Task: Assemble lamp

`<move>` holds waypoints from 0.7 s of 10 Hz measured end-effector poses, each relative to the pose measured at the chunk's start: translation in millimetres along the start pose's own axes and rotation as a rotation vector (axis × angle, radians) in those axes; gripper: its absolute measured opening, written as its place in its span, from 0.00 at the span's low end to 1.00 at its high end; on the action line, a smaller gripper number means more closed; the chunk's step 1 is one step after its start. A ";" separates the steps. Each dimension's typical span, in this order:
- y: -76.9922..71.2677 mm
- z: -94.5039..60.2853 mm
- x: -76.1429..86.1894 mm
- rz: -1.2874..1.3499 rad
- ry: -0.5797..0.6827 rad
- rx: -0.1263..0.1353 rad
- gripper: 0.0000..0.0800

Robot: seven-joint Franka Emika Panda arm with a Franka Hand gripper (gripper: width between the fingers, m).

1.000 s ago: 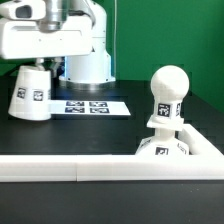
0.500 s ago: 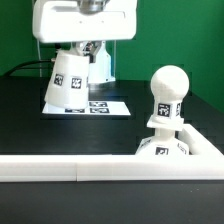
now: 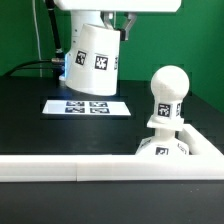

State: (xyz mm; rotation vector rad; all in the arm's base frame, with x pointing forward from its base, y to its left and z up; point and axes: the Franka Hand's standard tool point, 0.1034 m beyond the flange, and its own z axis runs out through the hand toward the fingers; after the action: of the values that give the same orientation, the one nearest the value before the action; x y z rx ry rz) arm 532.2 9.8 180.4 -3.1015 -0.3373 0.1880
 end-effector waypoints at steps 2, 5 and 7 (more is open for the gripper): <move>-0.1 1.9 -0.8 0.000 -0.004 0.001 0.06; -7.5 3.0 -5.6 0.068 -0.026 0.061 0.06; -25.1 -14.0 8.7 0.189 -0.065 0.171 0.06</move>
Offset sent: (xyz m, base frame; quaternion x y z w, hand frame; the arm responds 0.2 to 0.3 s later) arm 0.0000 0.0000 0.0000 0.0000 0.0000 0.0000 1.0000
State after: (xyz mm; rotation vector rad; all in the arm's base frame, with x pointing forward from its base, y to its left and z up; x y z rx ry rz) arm 536.9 36.1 194.0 -2.9584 -0.0260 0.3034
